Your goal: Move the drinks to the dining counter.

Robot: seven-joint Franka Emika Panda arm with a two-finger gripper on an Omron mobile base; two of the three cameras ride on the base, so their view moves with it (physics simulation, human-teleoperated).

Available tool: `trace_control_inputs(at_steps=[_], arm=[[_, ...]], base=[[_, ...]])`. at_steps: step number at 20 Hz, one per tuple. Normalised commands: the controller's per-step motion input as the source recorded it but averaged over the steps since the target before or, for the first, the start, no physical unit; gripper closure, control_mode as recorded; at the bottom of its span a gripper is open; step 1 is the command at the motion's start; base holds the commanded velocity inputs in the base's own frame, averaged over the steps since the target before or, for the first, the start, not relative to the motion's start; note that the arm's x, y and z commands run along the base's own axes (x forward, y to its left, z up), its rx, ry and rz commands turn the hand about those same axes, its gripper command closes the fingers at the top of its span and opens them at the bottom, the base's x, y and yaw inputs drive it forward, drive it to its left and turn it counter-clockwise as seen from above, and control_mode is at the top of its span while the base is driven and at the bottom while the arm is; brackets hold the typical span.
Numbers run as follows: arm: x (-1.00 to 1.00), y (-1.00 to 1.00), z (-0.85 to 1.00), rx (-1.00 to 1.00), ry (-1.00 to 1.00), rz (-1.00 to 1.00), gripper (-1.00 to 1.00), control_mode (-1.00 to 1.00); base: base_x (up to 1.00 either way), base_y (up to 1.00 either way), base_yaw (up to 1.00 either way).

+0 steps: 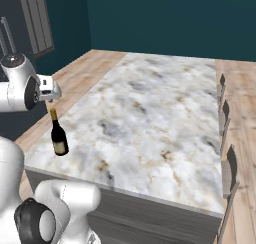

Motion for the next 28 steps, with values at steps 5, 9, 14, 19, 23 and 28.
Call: trace_control_inputs(at_steps=[5, 9, 14, 19, 23, 28], arm=[[-0.87, -0.28, 0.62, 0.07, -0.07, -0.07, -1.00, -1.00], [-0.58, -0.33, 0.08, 0.02, -0.16, -0.05, -1.00, -1.00], [-0.16, -0.27, 0.12, 0.01, -0.22, -0.01, -1.00, -1.00], [-0.42, -0.18, 0.31, 0.07, -0.16, 0.00, -1.00, -1.00], [-0.55, -0.04, 0.05, 0.12, -0.02, 0.00, -1.00, -1.00], [-0.34, 0.00, 0.10, 0.05, -0.05, -0.02, -1.00, -1.00]], base=[[0.00, 0.00, 0.00], [0.00, 0.00, 0.00], [0.00, 0.00, 0.00], [0.00, 0.00, 0.00], [0.00, 0.00, 0.00], [0.00, 0.00, 0.00]])
